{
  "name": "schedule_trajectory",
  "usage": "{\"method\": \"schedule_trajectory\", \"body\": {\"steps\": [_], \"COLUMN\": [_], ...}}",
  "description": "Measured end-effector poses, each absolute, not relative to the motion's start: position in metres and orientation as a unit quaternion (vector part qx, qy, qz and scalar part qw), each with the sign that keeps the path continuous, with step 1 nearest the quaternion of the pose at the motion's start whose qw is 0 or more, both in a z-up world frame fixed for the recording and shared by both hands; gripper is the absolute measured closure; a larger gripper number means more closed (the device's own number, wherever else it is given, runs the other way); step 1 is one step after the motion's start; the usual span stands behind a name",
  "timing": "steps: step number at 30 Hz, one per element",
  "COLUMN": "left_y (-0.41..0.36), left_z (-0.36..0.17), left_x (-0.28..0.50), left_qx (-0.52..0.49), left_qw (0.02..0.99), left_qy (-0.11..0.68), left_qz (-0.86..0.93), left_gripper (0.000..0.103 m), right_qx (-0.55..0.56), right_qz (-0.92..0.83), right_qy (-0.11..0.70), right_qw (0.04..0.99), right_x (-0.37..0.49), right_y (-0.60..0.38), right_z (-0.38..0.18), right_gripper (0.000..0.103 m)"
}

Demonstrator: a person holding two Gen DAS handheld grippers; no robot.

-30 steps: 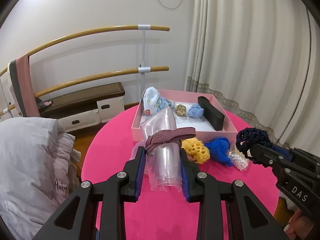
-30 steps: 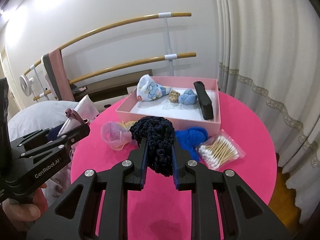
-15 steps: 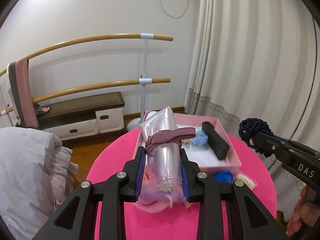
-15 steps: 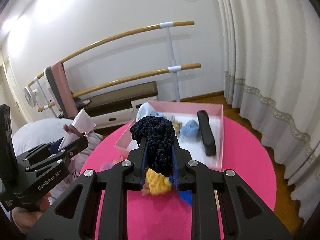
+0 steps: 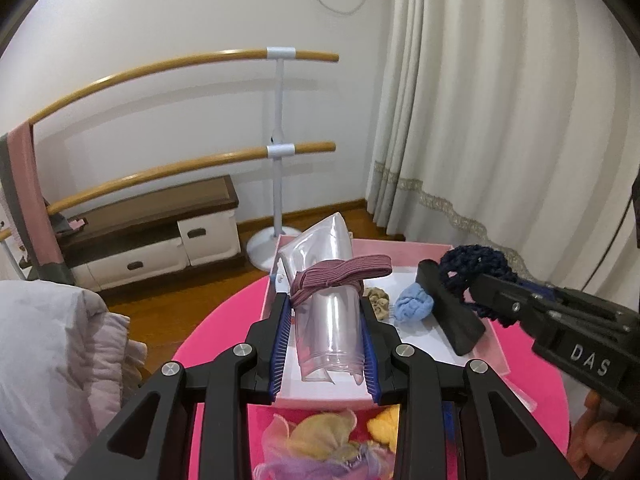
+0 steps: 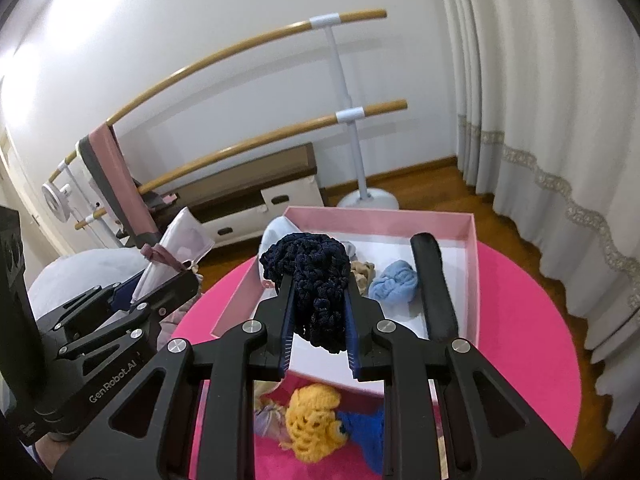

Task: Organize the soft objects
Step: 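Lift and carry the cup and hairnet with both tools over the pink box, then open both tools to drop the cup and hairnet into the box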

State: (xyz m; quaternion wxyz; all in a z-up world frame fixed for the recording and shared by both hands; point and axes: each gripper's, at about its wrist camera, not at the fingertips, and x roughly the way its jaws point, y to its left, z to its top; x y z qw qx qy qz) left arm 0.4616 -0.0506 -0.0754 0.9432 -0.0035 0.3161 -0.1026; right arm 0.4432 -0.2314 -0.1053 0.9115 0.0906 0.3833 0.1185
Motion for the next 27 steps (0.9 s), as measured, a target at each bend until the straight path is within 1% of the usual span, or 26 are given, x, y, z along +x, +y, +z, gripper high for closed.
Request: {"method": "schedule_trajectory", "body": {"steps": [13, 20, 22, 24, 26, 27], "left_y": [-0.067, -0.075, -0.078, -0.077, -0.078, -0.078], "left_z": [-0.107, -0.118, -0.122, -0.128, -0.13, -0.131], "left_x": [0.581, 0.606, 0.616, 0.616, 0.621, 0.621], "left_qx": [-0.006, 0.0, 0.004, 0.004, 0.002, 0.004], "left_qw": [0.922, 0.916, 0.914, 0.911, 0.908, 0.908], "left_qy": [0.374, 0.386, 0.392, 0.399, 0.404, 0.405], "left_qz": [-0.105, -0.106, -0.106, -0.105, -0.106, -0.103], "left_gripper": [0.074, 0.074, 0.071, 0.07, 0.07, 0.069], "right_qx": [0.103, 0.106, 0.108, 0.108, 0.108, 0.109], "right_qz": [0.117, 0.116, 0.114, 0.113, 0.11, 0.11], "right_qy": [0.432, 0.445, 0.449, 0.451, 0.456, 0.458], "right_qw": [0.888, 0.882, 0.88, 0.878, 0.877, 0.876], "right_x": [0.486, 0.5, 0.503, 0.505, 0.507, 0.508], "right_y": [-0.226, -0.224, -0.224, -0.223, -0.222, -0.222], "right_z": [-0.153, -0.167, -0.17, -0.173, -0.177, -0.178], "right_gripper": [0.083, 0.083, 0.082, 0.08, 0.08, 0.079]}}
